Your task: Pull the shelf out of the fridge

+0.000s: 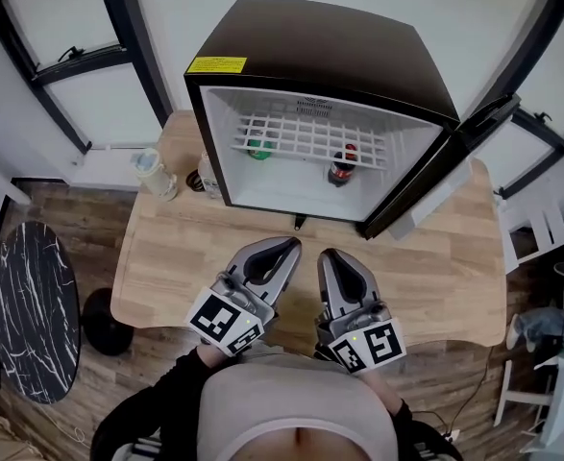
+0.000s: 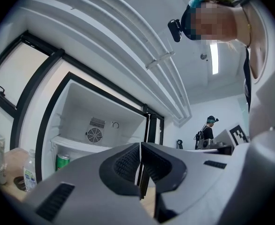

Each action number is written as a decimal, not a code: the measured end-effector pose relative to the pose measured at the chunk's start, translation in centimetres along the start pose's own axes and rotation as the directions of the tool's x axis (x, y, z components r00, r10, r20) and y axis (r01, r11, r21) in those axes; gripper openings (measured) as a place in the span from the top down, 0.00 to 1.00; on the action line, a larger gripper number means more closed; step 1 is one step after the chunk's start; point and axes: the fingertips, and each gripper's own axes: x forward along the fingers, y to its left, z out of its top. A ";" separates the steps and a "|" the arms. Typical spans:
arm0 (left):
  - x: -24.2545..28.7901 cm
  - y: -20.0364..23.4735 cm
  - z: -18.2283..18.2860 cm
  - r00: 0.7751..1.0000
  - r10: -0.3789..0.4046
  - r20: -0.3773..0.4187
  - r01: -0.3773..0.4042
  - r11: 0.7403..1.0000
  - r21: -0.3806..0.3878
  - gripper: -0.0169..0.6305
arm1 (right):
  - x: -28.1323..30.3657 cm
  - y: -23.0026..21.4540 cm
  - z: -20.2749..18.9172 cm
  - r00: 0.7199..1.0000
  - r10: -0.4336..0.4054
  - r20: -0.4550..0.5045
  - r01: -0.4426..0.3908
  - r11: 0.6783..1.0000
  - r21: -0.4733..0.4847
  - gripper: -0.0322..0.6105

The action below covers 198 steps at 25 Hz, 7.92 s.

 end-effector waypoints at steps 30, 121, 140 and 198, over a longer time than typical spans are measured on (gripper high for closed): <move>4.3 6.6 -2.7 0.992 0.123 -0.037 -0.127 0.980 -0.155 0.93 | 4.7 -8.4 -1.4 0.996 -0.061 -0.068 0.066 0.994 0.084 0.79; 16.6 22.0 -5.4 0.955 0.295 -0.034 -0.277 0.844 -0.459 0.58 | 20.6 -20.2 -5.4 0.963 -0.262 -0.061 0.255 0.816 0.518 0.51; 16.8 22.0 -5.6 0.965 0.260 0.023 -0.213 0.835 -0.507 0.58 | 20.4 -21.5 -5.3 0.940 -0.342 -0.005 0.275 0.748 0.604 0.68; 15.0 20.1 -5.8 0.970 0.239 0.052 -0.166 0.797 -0.581 0.69 | 18.4 -19.9 -5.3 0.957 -0.289 0.015 0.213 0.739 0.639 0.74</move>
